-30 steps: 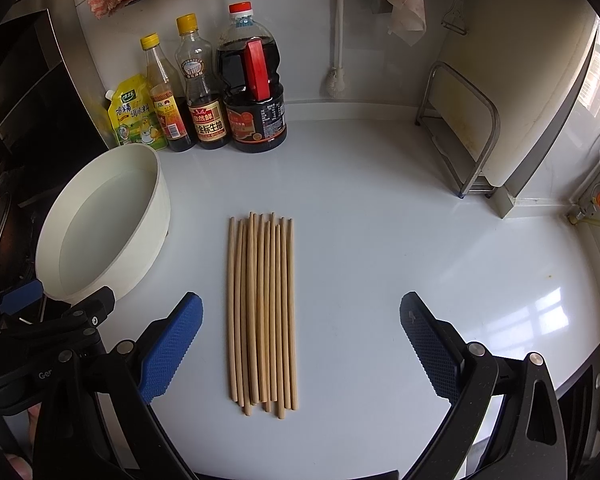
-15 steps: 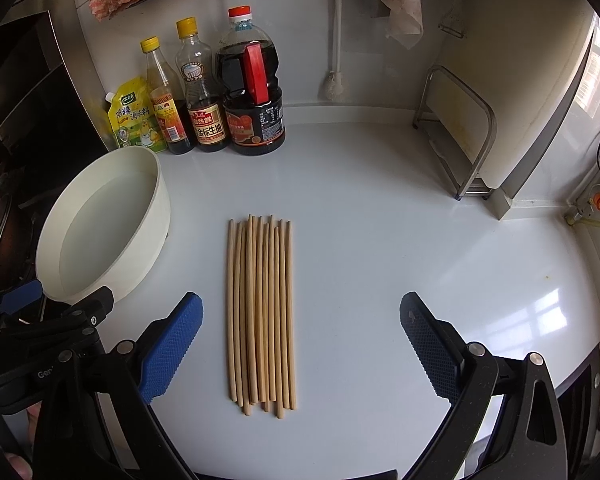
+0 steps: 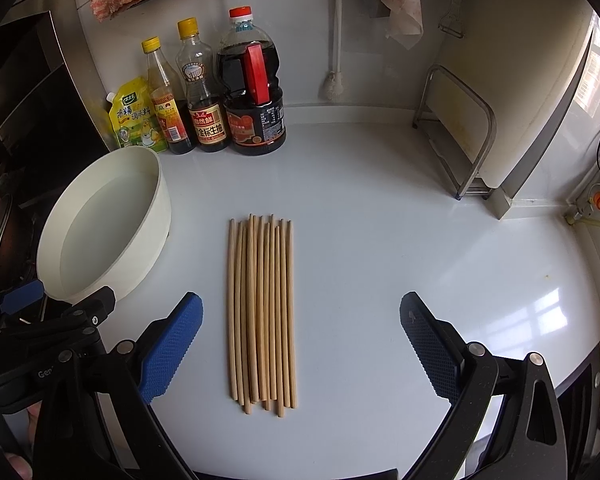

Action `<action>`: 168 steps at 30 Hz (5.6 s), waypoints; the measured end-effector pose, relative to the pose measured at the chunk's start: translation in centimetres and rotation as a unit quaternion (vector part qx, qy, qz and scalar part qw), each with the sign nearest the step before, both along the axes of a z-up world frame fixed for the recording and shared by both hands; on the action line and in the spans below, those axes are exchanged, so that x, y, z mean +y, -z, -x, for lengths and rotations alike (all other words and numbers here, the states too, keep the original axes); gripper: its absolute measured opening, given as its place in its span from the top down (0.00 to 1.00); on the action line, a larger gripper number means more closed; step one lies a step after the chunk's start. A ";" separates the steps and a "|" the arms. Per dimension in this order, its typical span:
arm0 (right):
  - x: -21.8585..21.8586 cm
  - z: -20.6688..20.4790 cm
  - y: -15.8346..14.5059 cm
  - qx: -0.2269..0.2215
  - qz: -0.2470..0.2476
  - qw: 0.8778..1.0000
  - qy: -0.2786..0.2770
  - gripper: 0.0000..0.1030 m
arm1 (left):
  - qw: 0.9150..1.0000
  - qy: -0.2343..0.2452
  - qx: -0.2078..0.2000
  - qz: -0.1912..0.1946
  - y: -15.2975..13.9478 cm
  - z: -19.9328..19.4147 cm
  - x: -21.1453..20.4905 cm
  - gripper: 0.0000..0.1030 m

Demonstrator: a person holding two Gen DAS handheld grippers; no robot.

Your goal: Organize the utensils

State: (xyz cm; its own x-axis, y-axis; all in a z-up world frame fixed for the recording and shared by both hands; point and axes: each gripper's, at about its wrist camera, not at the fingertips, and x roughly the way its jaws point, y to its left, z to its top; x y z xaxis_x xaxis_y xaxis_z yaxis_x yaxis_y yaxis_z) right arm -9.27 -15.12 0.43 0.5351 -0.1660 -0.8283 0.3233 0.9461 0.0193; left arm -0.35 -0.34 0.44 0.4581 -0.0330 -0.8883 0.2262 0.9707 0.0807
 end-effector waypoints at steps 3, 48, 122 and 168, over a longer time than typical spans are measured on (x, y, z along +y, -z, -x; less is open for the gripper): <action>0.0 0.0 0.0 -0.001 0.000 1.000 -0.001 0.08 | 1.000 0.000 0.000 0.001 0.1 0.1 -0.1 0.06; -5.2 -4.5 15.0 0.080 -0.007 0.996 -0.037 0.08 | 0.999 0.010 0.039 0.004 12.5 -0.8 -3.9 0.06; 3.1 -9.8 3.2 -0.025 -0.094 0.985 -0.143 0.94 | 0.994 0.061 -0.014 0.091 2.9 -4.9 3.2 0.93; 16.3 -21.9 8.4 0.055 -0.101 0.976 -0.184 0.81 | 0.994 -0.043 0.044 0.090 8.8 -15.7 17.3 0.57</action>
